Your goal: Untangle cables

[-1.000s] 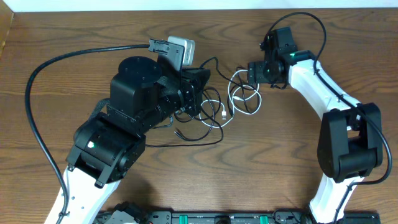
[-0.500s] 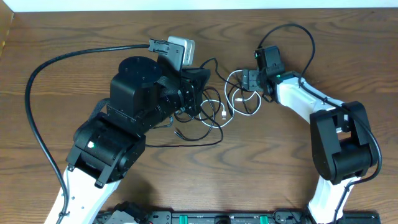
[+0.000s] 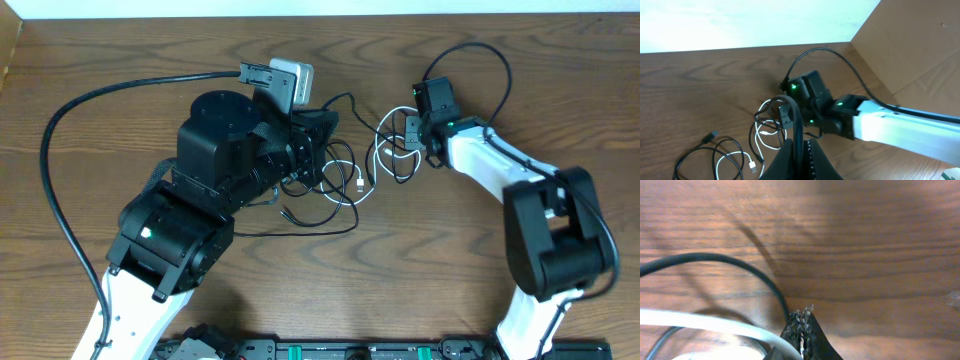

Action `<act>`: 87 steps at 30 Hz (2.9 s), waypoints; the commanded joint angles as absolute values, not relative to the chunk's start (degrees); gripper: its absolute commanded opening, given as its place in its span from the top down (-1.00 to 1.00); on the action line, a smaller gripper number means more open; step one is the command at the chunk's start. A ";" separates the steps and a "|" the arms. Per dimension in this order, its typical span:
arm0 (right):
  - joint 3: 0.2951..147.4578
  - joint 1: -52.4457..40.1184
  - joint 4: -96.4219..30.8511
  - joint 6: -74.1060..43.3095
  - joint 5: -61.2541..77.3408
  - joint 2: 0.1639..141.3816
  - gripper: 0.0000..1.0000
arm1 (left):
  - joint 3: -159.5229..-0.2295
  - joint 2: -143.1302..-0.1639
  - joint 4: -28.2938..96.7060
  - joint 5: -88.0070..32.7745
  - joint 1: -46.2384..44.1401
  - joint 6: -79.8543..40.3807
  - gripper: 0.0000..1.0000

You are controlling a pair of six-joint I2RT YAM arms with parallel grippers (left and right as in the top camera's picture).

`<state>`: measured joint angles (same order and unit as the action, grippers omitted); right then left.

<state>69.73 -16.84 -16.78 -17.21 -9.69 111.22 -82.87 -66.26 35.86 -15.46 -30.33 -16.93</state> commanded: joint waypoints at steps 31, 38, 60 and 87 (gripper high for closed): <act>74.15 22.22 -44.23 -35.40 -13.28 86.70 0.98 | -83.81 -63.42 59.05 18.06 -15.88 -39.20 0.85; 74.13 22.39 -43.90 -36.21 -8.19 87.99 0.98 | -83.81 -60.34 59.51 13.02 -7.84 -40.21 0.85; 74.11 20.45 -48.69 -36.95 -5.72 88.01 0.97 | -83.81 -58.11 60.03 11.60 -1.08 -39.72 0.85; 73.25 7.14 -51.96 -18.39 26.83 88.12 -0.99 | -83.81 -60.73 61.04 -13.43 1.43 -28.73 0.85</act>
